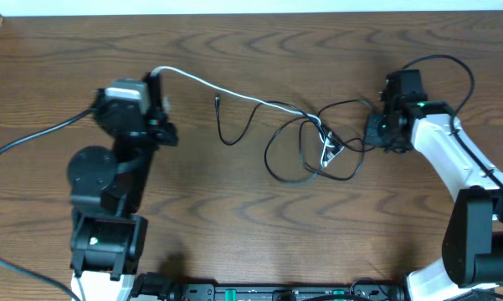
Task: Untangle cables
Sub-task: 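Pull the grippers apart, left toward upper left, right toward right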
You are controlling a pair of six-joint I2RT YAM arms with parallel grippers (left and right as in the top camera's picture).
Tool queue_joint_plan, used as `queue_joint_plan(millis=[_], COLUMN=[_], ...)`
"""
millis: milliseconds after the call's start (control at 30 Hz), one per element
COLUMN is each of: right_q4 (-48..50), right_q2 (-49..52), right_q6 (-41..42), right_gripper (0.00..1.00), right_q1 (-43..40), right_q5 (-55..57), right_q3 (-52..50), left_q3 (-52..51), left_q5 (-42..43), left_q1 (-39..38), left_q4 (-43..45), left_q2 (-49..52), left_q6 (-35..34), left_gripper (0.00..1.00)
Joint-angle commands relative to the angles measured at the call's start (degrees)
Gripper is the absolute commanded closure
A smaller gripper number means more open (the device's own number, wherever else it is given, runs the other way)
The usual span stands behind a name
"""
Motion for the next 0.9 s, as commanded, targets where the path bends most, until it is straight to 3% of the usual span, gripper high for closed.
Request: queue_joint_plan(millis=[0, 333, 867], right_q4=[0.2, 1.1, -0.5], right_q2=[0.2, 0.2, 0.2], right_q6=[0.4, 1.3, 5.3], right_gripper=[0.99, 0.99, 0.99], right_q1=[-2.8, -13.7, -28.0], right_q5=[3.1, 4.2, 2.8], right_q3=[-0.1, -0.1, -0.1], left_q3=[2.3, 2.3, 2.2], left_q5=[1.0, 1.0, 1.0], left_q1=[4.2, 9.6, 17.0], left_q4=[0.3, -6.7, -9.8], left_q2=[-1.6, -2.2, -2.2], left_q6=[-2.1, -2.6, -2.6], left_gripper=[0.92, 0.92, 0.92])
